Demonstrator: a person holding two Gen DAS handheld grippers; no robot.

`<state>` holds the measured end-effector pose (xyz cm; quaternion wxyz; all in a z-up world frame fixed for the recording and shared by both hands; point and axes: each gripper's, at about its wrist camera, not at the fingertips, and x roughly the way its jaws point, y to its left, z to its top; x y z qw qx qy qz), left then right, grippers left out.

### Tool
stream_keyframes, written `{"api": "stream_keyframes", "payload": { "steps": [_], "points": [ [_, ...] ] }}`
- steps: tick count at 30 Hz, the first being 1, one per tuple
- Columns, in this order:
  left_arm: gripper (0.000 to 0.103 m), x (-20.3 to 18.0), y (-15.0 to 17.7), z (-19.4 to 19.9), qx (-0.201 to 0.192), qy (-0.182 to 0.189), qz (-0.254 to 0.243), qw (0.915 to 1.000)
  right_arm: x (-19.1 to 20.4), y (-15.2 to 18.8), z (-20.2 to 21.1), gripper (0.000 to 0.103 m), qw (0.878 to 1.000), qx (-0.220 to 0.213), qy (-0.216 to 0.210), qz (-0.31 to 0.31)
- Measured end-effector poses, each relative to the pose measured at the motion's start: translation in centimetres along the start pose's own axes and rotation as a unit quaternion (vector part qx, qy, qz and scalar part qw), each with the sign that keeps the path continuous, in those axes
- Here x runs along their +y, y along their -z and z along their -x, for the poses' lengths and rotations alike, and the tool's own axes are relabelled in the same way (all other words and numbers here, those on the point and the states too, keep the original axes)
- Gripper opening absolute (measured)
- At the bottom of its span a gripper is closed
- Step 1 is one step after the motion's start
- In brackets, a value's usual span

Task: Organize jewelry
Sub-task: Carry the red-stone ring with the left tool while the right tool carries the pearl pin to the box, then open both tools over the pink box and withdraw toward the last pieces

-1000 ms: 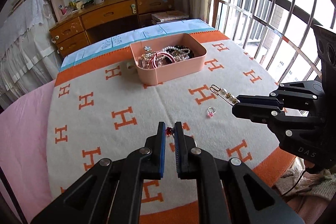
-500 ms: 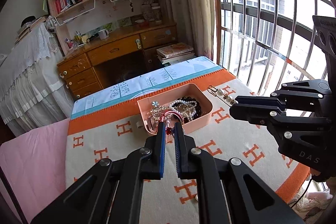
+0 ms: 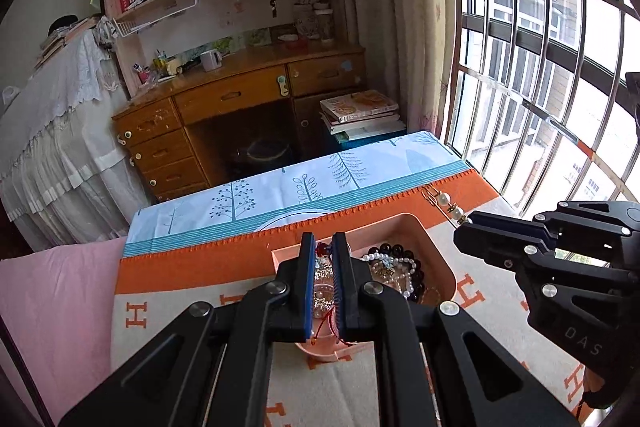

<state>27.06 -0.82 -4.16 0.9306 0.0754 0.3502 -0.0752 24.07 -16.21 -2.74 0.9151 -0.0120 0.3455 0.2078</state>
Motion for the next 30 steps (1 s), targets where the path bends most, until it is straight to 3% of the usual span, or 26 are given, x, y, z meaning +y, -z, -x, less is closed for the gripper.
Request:
{"api": "stream_keyframes", "payload": {
  "steps": [9,10,11,13,15,16,30],
  "points": [
    [0.006,-0.5,0.7,-6.8,0.04,0.01,0.018,0.999,-2.8,1.3,-6.5,0.008,0.997,0.051,0.018,-0.053],
    [0.01,-0.5,0.7,-7.4,0.046,0.014,0.019,0.9987,-3.1,1.5,-6.8,0.008,0.997,0.054,0.022,-0.058],
    [0.015,-0.5,0.8,-7.7,0.05,0.017,0.022,0.9984,-3.3,1.7,-7.1,0.008,0.996,0.056,0.027,-0.062],
    [0.046,-0.5,1.1,-8.2,0.051,0.012,0.025,0.9983,-3.4,1.8,-7.7,0.008,0.995,0.066,0.031,-0.063],
    [0.071,-0.6,1.4,-8.0,0.043,0.0,0.019,0.9989,-3.5,2.0,-7.8,0.008,0.995,0.07,0.034,-0.064],
    [0.075,-0.7,1.4,-7.8,0.036,-0.014,0.015,0.9992,-3.5,2.1,-7.7,0.008,0.995,0.069,0.035,-0.062],
    [0.077,-0.9,2.5,-2.5,0.028,-0.019,0.005,0.9994,-2.7,3.0,-3.9,0.009,0.996,0.059,0.033,-0.062]
  ]
}}
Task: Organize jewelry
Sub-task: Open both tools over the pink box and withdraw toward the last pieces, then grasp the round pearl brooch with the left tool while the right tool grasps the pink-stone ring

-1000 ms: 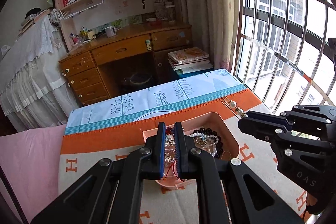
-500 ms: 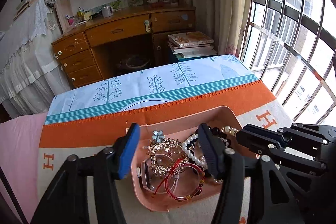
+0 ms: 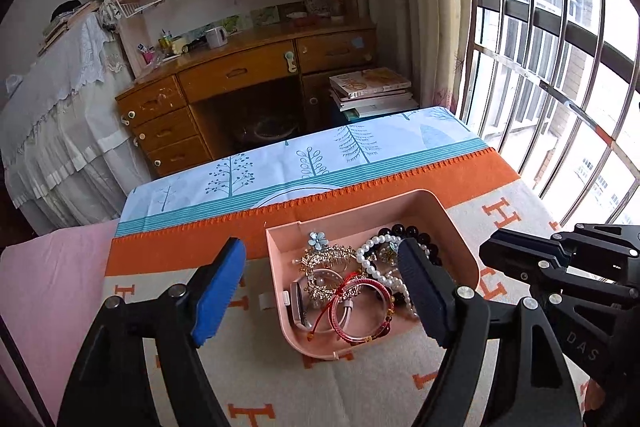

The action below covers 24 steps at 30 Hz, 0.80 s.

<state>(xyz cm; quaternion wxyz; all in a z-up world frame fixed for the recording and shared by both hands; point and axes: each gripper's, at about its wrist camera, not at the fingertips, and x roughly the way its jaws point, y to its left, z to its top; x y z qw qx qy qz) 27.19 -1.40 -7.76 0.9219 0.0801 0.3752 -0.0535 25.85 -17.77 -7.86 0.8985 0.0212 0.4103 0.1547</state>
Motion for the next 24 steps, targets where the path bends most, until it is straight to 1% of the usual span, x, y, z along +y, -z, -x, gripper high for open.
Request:
{"api": "stream_keyframes", "payload": {
  "steps": [2,4,6,7,13,20,24],
  "points": [
    [0.077,0.1,0.3,1.4,-0.005,0.002,0.002,1.0,0.2,0.4,0.9,0.009,1.0,-0.002,0.0,-0.002],
    [0.08,0.2,0.7,2.9,-0.012,0.005,0.005,0.9999,0.5,0.9,2.0,0.009,1.0,-0.005,0.0,-0.002],
    [0.086,0.4,1.2,4.5,-0.022,0.005,0.006,0.9997,0.8,1.5,3.1,0.009,1.0,-0.007,-0.003,-0.002],
    [0.087,0.5,1.5,5.4,-0.028,0.005,0.006,0.9996,1.0,1.8,3.7,0.009,1.0,-0.008,-0.006,-0.003],
    [0.088,0.7,4.0,9.2,-0.038,0.02,0.01,0.999,1.9,4.5,6.6,0.009,1.0,-0.012,-0.022,-0.004],
    [0.088,0.4,8.5,11.0,-0.025,0.057,0.01,0.998,2.6,8.2,7.5,0.009,0.999,0.002,-0.041,-0.005],
    [0.088,-0.5,11.6,10.7,-0.011,0.067,-0.005,0.9977,3.2,10.7,7.1,0.01,0.999,0.012,-0.035,0.008]
  ]
}}
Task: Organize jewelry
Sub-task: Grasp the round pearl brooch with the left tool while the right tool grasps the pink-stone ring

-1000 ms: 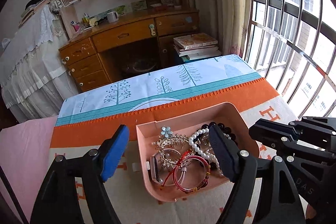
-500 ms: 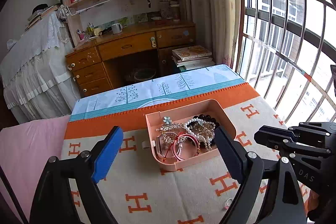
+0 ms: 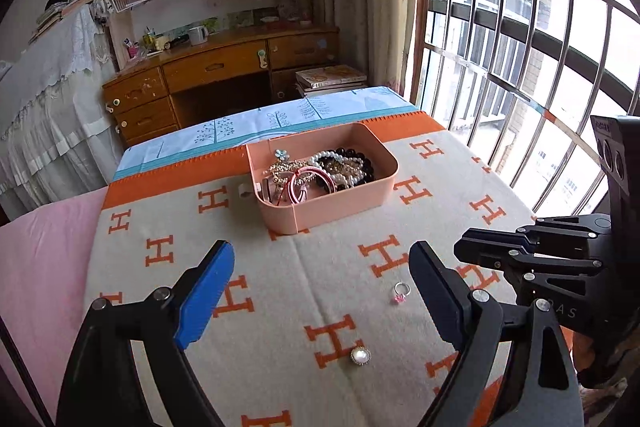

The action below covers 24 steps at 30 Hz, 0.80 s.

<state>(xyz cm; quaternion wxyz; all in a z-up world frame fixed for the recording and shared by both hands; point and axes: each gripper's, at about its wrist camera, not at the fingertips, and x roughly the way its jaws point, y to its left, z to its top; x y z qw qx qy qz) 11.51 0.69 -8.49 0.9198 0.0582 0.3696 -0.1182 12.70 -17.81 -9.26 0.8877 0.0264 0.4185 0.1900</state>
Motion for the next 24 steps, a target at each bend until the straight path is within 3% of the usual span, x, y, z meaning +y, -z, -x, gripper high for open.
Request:
{"api": "stream_keyframes", "payload": {
  "steps": [7,13,17,21,24],
  "points": [
    [0.086,-1.1,5.8,-2.7,0.046,0.035,-0.008,0.9983,0.2,3.7,-1.6,0.01,1.0,0.03,-0.005,0.008],
    [0.062,-1.7,8.9,-5.0,0.09,0.053,-0.026,0.9942,0.3,6.2,-2.2,0.01,0.999,0.04,0.003,0.017],
    [0.054,-1.7,9.1,-5.5,0.094,0.061,-0.023,0.9935,0.6,7.1,-2.4,0.01,0.999,0.041,0.012,0.03],
    [0.033,-1.7,9.1,-6.2,0.104,0.07,-0.021,0.9919,0.6,7.6,-2.6,0.01,0.998,0.044,0.012,0.031],
    [0.03,-1.7,9.1,-6.4,0.101,0.072,-0.02,0.9921,0.6,7.7,-3.0,0.01,0.998,0.047,0.011,0.031]
  ]
}}
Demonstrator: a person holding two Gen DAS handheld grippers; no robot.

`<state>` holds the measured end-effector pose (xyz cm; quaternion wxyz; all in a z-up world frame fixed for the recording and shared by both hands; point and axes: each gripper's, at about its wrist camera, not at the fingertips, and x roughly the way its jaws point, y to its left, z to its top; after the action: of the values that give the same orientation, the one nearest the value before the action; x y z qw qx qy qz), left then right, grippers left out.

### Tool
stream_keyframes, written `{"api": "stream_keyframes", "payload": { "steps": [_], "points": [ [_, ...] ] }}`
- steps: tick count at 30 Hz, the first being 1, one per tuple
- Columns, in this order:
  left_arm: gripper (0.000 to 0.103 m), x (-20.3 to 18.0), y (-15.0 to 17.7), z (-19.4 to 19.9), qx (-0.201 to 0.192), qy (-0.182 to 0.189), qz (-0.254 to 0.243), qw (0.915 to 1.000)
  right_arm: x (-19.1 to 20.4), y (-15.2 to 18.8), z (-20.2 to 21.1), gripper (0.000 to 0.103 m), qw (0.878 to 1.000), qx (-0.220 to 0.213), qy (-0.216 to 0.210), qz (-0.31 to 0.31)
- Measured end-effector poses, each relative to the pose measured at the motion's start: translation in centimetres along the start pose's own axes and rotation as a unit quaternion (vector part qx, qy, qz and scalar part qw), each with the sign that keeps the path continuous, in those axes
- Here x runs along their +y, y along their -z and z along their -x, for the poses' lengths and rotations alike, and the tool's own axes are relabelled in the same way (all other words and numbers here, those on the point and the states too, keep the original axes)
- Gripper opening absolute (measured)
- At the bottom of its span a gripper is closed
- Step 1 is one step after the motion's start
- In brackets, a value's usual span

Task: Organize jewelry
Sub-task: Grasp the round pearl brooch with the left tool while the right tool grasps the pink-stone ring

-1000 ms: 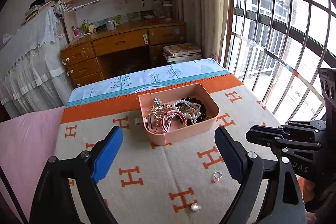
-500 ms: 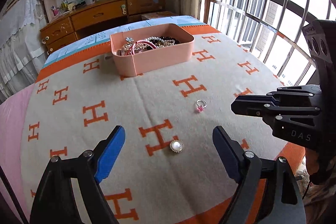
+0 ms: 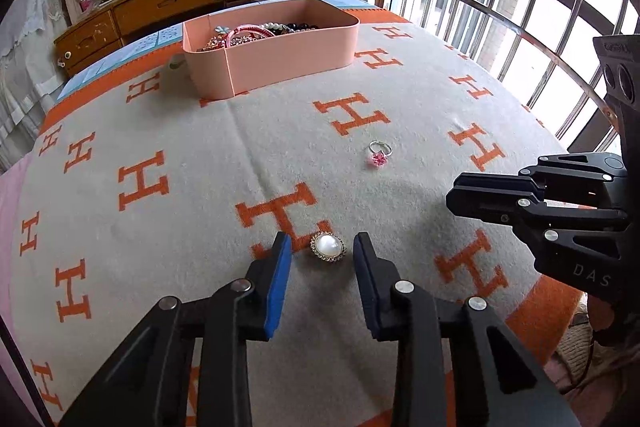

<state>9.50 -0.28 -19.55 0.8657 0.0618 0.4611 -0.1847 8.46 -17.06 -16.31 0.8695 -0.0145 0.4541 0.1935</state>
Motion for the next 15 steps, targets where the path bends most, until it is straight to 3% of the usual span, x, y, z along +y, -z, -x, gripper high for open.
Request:
{"api": "stream_keyframes", "payload": {
  "steps": [2,4,9,15],
  "points": [
    [0.028,0.0,-0.1,-0.1,-0.001,0.001,-0.002,1.0,0.0,0.0,-0.2,0.01,1.0,0.002,-0.002,-0.001],
    [0.017,-0.1,-0.1,-0.1,-0.003,-0.005,-0.007,1.0,-0.1,0.0,-0.4,0.01,1.0,0.005,-0.004,-0.004],
    [0.017,0.1,-0.2,-0.2,-0.005,-0.003,0.004,1.0,-0.5,-0.2,-0.8,0.01,1.0,0.007,-0.012,-0.015],
    [0.017,0.5,-0.1,0.0,-0.007,0.0,0.022,0.9997,-0.7,-1.1,-1.4,0.026,0.999,0.009,-0.039,-0.033]
  ]
}}
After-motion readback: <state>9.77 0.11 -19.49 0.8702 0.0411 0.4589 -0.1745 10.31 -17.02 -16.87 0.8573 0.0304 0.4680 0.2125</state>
